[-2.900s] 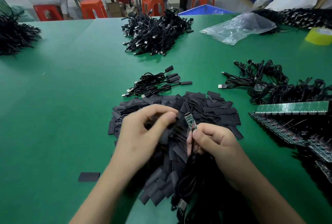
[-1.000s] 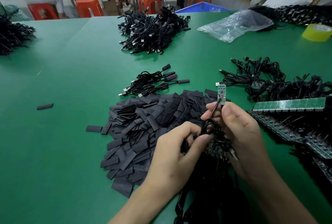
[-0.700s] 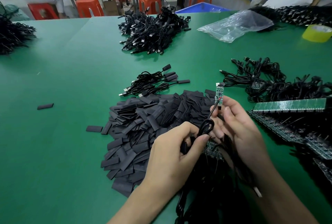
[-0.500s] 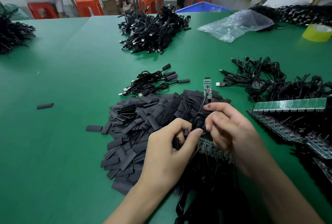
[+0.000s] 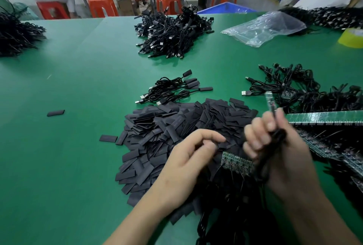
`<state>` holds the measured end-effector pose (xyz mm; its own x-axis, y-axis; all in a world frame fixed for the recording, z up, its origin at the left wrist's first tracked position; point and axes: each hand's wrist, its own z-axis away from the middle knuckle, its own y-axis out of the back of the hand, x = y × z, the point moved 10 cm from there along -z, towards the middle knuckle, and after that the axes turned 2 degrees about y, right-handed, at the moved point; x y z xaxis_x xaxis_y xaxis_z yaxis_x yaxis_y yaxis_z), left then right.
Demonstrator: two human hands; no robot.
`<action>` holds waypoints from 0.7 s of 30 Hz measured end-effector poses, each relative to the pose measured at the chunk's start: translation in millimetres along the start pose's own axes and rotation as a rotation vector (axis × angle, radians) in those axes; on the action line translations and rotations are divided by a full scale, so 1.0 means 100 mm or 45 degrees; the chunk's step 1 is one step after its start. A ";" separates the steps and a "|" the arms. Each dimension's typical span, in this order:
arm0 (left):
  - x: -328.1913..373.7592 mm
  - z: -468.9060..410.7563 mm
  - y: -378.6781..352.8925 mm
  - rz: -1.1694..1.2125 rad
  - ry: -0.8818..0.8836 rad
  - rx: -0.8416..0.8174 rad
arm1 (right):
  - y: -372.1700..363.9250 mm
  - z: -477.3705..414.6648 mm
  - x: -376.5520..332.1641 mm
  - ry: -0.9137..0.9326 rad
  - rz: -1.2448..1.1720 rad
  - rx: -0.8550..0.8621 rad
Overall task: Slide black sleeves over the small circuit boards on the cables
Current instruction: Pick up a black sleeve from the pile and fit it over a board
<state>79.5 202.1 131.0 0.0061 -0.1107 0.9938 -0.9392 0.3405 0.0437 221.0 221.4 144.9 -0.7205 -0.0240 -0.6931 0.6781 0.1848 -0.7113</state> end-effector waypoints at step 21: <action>-0.14 -0.06 0.36 0.145 0.008 0.200 | 0.10 0.07 0.35 -0.086 1.289 -0.005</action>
<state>47.7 220.9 119.7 -0.1014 -0.0737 0.9921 -0.9760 0.2005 -0.0848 203.5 215.4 112.9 0.2019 0.0900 -0.9753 0.9649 0.1525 0.2139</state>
